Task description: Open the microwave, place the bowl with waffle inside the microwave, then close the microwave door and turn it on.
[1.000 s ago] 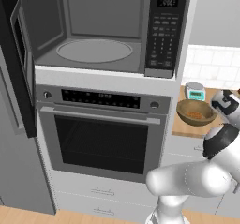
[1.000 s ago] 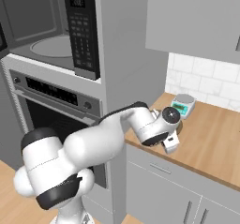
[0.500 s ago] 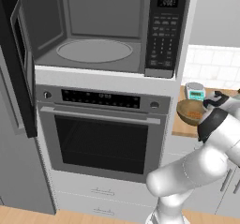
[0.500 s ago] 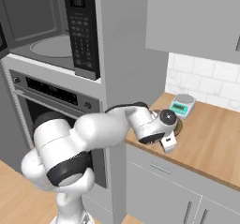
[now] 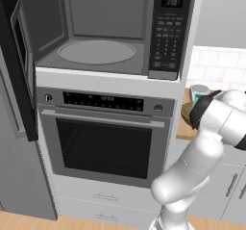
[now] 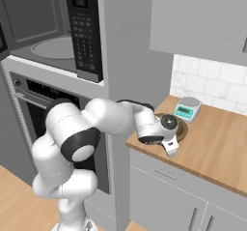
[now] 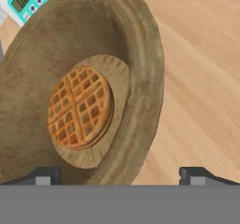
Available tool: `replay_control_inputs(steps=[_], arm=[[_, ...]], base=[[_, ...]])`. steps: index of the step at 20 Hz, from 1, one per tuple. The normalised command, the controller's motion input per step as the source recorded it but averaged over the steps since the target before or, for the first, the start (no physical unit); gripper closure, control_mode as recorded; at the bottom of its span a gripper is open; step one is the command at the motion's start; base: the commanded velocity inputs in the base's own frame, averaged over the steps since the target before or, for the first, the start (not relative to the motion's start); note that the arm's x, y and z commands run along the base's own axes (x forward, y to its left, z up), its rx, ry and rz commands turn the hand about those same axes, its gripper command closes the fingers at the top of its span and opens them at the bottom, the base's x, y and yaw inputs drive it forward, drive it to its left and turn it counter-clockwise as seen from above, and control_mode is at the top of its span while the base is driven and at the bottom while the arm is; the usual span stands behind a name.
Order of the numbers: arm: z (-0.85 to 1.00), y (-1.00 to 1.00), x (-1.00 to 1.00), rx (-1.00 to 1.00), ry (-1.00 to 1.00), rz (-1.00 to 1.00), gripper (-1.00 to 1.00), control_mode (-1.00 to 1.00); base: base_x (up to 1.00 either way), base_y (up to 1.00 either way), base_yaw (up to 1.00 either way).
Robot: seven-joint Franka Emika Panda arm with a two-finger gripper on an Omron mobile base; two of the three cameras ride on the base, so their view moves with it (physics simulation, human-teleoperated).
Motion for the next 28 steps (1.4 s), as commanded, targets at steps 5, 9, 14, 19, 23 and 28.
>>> replay_control_inputs(steps=[5, 9, 14, 19, 23, 28], arm=[[-0.21, -0.12, 0.28, 0.03, 0.00, 0.00, -1.00, -1.00], [-0.18, -0.07, 0.18, 0.03, 0.00, 0.00, -1.00, -1.00], [-0.11, 0.00, 0.16, 0.00, 0.00, 0.00, 1.00, -1.00], [-0.11, 0.00, 0.15, 0.00, 0.01, 0.00, 1.00, -1.00], [-0.09, 0.00, 0.10, 0.00, 0.00, 0.00, 1.00, -1.00], [0.00, -0.09, -0.08, 0.09, -0.02, 0.00, 1.00, -1.00]], base=[[0.00, 0.00, 0.00], [0.00, 0.00, 0.00], [0.00, 0.00, 0.00], [0.00, 0.00, 0.00], [0.00, 0.00, 0.00], [0.00, 0.00, 0.00]])
